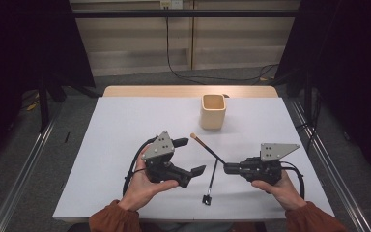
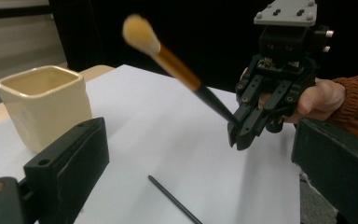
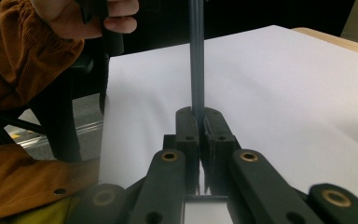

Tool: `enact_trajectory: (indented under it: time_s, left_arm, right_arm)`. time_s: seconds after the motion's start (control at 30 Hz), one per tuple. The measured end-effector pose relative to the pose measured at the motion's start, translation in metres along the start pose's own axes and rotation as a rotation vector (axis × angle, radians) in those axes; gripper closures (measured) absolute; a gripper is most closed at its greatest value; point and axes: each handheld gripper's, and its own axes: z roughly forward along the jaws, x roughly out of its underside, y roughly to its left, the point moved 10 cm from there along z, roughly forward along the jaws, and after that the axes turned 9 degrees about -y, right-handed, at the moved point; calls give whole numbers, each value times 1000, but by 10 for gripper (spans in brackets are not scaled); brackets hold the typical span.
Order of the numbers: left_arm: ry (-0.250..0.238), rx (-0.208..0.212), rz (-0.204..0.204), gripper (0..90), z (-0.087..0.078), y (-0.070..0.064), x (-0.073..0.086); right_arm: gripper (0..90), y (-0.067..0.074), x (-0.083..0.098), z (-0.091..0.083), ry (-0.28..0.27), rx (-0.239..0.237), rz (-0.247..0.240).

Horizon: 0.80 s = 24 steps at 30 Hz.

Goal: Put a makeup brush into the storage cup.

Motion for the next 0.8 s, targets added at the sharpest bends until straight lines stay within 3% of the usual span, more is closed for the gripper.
enact_trajectory:
  time_s: [0.07,0.27,0.5,0.67,0.8]
  left_arm:
    - [-23,16,-6,63,-1,-1,-4]
    - [-12,20,-7,107,0,-2,-5]
    - [-9,9,-48,308,0,5,-8]
    - [-18,-11,-70,423,1,10,-10]
    - [-20,-2,-85,495,2,8,-11]
  right_arm:
    - [861,1,1,1,3,-3,-2]
    - [861,2,0,2,-2,-5,-4]
    - [861,3,0,3,-2,-9,-8]
    - [861,5,2,4,8,-20,-12]
    - [861,5,2,5,7,-22,-15]
